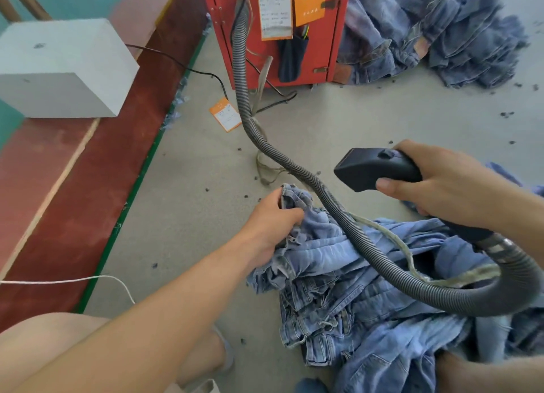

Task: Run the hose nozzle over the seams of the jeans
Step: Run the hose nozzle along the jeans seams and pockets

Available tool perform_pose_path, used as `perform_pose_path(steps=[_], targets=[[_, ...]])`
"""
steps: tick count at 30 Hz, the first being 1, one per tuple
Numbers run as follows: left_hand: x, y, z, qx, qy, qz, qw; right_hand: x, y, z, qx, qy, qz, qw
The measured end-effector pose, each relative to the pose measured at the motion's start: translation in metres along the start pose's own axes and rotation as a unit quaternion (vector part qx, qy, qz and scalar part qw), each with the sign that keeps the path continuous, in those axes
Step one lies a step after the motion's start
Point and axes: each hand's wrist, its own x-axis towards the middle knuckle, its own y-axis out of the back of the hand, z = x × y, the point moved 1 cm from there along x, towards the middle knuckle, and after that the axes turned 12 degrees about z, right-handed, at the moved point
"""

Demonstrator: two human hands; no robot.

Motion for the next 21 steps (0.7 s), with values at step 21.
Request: perform_pose_path(steps=[21], targets=[[-0.013, 0.012, 0.003, -0.194, 0.040, -0.260, 0.945, -0.003, -0.032, -0.020, 0.011, 0.031, -0.060, 0.998]])
